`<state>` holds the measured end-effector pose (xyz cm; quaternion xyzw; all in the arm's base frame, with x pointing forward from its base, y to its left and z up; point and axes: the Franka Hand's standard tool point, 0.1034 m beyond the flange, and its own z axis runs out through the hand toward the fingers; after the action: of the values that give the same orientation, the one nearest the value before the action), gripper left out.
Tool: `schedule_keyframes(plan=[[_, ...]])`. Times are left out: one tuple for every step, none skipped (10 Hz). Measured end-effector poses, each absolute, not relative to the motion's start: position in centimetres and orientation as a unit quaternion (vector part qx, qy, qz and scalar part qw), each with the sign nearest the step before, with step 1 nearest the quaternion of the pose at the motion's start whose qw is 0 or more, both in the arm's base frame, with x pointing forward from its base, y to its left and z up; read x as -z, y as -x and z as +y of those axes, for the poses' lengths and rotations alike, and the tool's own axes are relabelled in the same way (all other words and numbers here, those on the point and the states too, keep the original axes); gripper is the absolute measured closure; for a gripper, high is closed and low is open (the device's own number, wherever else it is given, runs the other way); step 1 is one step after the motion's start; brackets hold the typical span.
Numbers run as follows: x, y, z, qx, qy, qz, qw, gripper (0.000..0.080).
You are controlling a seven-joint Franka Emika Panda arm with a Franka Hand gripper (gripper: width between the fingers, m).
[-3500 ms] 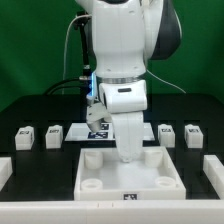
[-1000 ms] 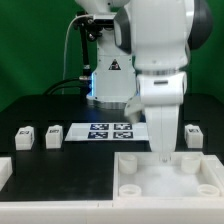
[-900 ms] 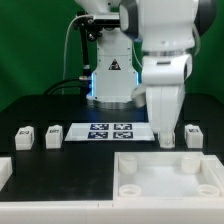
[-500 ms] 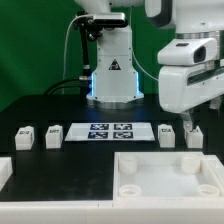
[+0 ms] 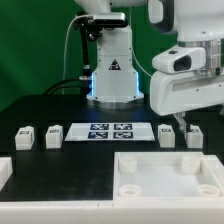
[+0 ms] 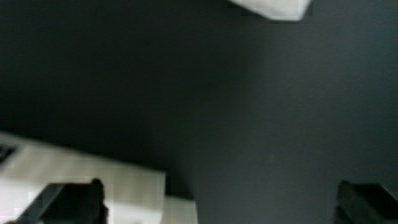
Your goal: Assemble one leg
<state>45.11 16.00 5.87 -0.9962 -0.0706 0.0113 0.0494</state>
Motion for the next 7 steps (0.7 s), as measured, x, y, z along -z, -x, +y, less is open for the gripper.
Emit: schedule_keyframes(plan=[[-5.8, -44.7, 16.4, -0.029, 0.998, -0.016, 0.052, 0.0151], [-6.0, -44.8, 16.3, -0.042, 0.996, -0.056, 0.05, 0.0151], [-6.1, -45.0, 16.4, -0.041, 0.996, -0.058, 0.051, 0.0151], [-6.0, -44.7, 16.3, -0.048, 0.996, -0.059, 0.049, 0.0151], [-6.0, -43.6, 16.0, -0.117, 0.99, -0.066, 0.039, 0.0151], [-6.1, -43.6, 16.2, -0.168, 0.984, -0.055, 0.033, 0.0151], [-5.9, -42.6, 16.4, -0.238, 0.97, -0.042, 0.022, 0.0151]])
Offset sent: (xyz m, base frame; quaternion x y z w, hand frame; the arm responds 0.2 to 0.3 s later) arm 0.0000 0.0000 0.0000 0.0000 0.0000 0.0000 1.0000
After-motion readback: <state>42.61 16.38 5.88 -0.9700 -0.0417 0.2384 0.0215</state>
